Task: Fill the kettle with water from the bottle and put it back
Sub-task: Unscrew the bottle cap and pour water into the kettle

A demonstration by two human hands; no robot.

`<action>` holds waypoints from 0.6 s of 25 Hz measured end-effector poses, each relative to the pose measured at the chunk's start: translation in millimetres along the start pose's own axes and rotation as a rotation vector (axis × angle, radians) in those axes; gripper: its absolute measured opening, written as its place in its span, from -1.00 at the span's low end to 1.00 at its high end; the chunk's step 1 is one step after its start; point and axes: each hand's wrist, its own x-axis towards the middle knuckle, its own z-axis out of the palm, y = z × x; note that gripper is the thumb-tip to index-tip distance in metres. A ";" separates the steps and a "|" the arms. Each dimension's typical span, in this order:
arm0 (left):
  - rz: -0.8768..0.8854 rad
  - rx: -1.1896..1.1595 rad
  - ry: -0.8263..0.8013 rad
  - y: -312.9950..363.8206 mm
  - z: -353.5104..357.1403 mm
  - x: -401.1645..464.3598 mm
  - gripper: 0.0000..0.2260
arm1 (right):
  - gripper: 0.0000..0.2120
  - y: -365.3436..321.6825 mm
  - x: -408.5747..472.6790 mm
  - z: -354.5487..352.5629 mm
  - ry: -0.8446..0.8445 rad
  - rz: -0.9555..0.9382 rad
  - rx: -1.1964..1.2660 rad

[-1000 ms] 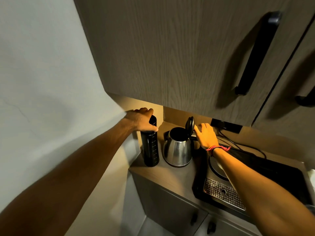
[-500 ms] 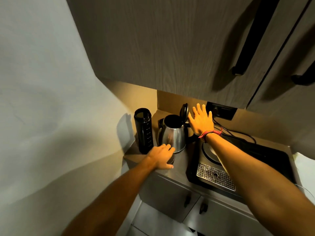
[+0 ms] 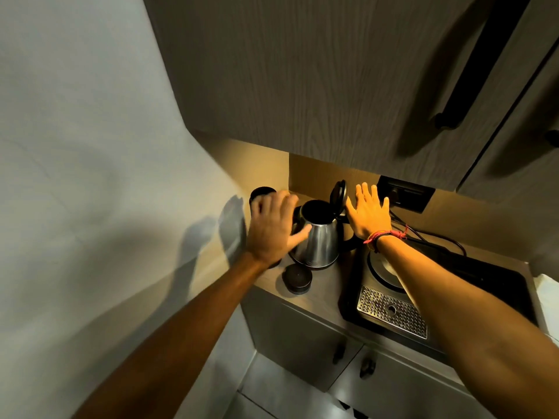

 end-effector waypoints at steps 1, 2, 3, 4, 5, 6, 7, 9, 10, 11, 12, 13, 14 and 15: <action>-0.141 -0.022 0.041 -12.7 -5.6 7.4 -0.32 | -0.34 0.0 0.1 1.4 0.001 -0.003 -0.004; -0.289 -0.079 0.044 -26.5 -5.7 8.7 -0.25 | -0.35 -0.6 0.1 1.7 0.000 -0.007 -0.013; -0.430 -0.198 -0.002 -39.1 -2.2 5.3 -0.17 | -0.35 -1.4 -0.3 1.8 -0.001 -0.010 -0.025; -0.564 -0.377 -0.080 -50.4 6.5 -1.1 -0.10 | -0.36 -2.6 -0.9 1.1 -0.004 -0.015 -0.037; -0.694 -0.564 -0.184 -56.9 14.6 -7.1 -0.05 | -0.36 -3.5 -1.2 0.9 0.001 -0.020 -0.045; -0.796 -0.706 -0.292 -58.7 21.4 -11.9 -0.03 | -0.36 -4.5 -1.6 0.4 0.009 -0.024 -0.051; -0.858 -0.771 -0.363 -57.8 27.5 -14.4 -0.04 | -0.36 -4.9 -1.7 -0.5 0.015 -0.023 -0.054; -0.915 -0.784 -0.375 -53.1 37.1 -18.2 -0.13 | -0.36 -5.1 -2.6 -2.1 0.004 -0.009 -0.050; -0.930 -0.776 -0.339 -50.6 41.1 -19.5 -0.19 | -0.35 -5.6 -3.1 -2.8 -0.002 -0.002 -0.050; -0.929 -0.753 -0.303 -48.0 43.3 -20.3 -0.23 | -0.35 -6.0 -4.0 -3.4 -0.006 0.005 -0.051; -0.910 -0.717 -0.269 -45.5 43.1 -20.4 -0.26 | -0.34 -7.3 -4.6 -4.5 -0.009 0.009 -0.050; -0.880 -0.668 -0.247 -42.1 40.8 -19.4 -0.28 | -0.34 -7.2 -5.4 -5.9 -0.009 0.015 -0.047; -0.847 -0.614 -0.239 -40.1 37.6 -18.1 -0.31 | -0.33 -8.0 -5.8 -7.0 -0.007 0.017 -0.045; -0.803 -0.559 -0.253 -36.8 31.1 -13.9 -0.34 | -0.32 -8.3 -5.9 -7.8 -0.006 0.021 -0.044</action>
